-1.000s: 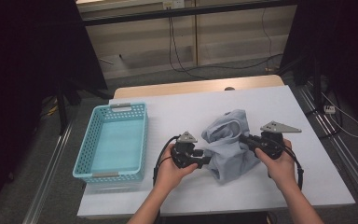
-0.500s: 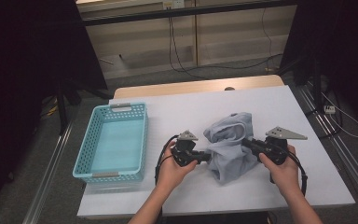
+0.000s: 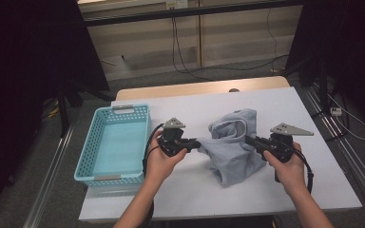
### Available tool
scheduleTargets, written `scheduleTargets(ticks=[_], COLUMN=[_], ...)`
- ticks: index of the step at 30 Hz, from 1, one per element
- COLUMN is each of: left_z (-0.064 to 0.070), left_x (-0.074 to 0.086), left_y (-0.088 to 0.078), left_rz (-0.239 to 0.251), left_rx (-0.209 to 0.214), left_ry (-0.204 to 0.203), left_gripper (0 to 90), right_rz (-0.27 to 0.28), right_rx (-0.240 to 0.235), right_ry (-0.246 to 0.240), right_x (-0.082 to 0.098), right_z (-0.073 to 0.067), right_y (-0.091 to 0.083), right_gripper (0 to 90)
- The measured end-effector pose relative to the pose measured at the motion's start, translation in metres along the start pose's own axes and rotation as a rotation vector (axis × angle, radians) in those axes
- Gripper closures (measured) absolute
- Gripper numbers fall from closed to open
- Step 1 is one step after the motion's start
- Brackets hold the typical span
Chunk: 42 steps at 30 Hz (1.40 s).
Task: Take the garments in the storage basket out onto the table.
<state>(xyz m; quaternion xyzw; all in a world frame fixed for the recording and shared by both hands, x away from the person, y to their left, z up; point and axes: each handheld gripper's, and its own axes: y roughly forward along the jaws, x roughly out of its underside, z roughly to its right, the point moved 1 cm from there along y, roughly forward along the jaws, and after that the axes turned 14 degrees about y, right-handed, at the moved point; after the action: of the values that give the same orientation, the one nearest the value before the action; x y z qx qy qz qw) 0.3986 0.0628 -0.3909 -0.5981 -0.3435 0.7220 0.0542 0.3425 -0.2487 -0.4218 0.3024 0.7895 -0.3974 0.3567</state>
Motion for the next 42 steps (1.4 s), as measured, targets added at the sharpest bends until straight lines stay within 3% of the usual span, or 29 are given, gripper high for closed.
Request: scheduleTargets(ticks=[6,13,15,20,24,27,32,37,42], left_z=[-0.009,-0.017,-0.016,-0.013,-0.011,-0.011,-0.013,-0.015,-0.014], left_x=[-0.011,-0.038,-0.042,-0.029,-0.016,-0.009,-0.001,0.010,0.017], left_y=[-0.011,-0.027,-0.027,-0.014,-0.006,-0.003,-0.001,0.000,0.004], left_rz=[0.004,0.037,0.026,0.006,-0.016,-0.031,-0.031,-0.043,-0.051], left_rx=[-0.032,-0.072,-0.071,-0.051,-0.034,-0.043,-0.072,-0.078,-0.065], left_ry=[0.009,0.036,0.050,0.053,0.047,0.056,0.036,-0.003,-0.016], left_gripper=[85.7,85.7,85.6,82.6,71.2,62.8,44.6,39.5,37.7], right_rz=[0.000,0.004,0.009,-0.008,-0.012,-0.020,-0.031,-0.048,-0.077], right_rx=[-0.019,-0.051,-0.060,-0.050,-0.027,-0.029,-0.016,-0.011,0.002], right_ry=[0.000,-0.004,-0.002,0.009,0.020,0.027,0.021,0.020,0.009], right_x=[-0.005,-0.013,-0.013,-0.001,0.010,0.015,0.022,0.031,0.041], right_z=[-0.006,-0.014,-0.015,-0.009,-0.001,0.003,0.004,0.007,0.007], right_y=[0.002,-0.002,-0.002,0.002,0.001,0.000,0.000,0.003,0.006], right_gripper=[84.0,84.1,84.1,84.2,84.2,84.1,84.0,83.9,83.7])
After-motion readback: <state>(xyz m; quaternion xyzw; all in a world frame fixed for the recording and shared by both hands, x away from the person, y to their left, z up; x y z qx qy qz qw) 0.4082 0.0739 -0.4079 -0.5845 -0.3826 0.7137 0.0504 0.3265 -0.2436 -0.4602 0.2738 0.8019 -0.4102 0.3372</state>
